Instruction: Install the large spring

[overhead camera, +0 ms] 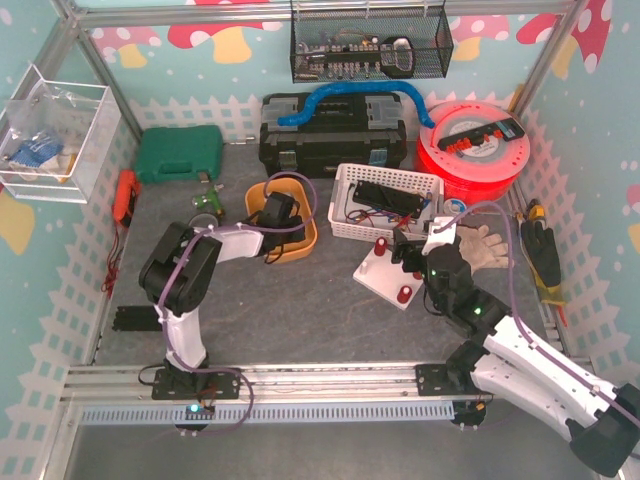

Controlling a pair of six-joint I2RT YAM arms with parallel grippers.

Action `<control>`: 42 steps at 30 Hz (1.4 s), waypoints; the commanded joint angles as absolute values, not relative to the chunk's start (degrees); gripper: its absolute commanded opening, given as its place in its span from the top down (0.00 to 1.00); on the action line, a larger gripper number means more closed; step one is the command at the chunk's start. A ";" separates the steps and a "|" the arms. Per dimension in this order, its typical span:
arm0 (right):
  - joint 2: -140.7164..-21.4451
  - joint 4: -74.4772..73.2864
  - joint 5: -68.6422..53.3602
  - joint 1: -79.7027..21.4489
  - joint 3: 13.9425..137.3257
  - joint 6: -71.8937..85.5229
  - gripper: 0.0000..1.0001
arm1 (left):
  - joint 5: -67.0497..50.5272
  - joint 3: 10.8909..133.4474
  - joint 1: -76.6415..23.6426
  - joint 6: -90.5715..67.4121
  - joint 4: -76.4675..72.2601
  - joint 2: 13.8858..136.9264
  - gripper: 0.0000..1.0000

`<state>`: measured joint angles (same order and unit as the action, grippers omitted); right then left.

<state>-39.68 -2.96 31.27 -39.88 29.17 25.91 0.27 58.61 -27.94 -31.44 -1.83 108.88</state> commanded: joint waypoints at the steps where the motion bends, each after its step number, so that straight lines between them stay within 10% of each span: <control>1: -38.70 -1.76 32.52 -40.25 28.30 25.31 0.05 | 0.85 58.95 -27.67 -30.49 0.84 110.56 0.62; 24: -39.54 -2.61 28.69 -40.25 30.42 24.72 0.04 | 1.82 54.79 -27.41 -24.38 -6.73 93.91 0.84; 42: -54.41 -10.44 -5.37 -40.25 46.82 26.96 0.15 | -10.25 23.32 -43.51 13.53 -58.68 76.68 0.90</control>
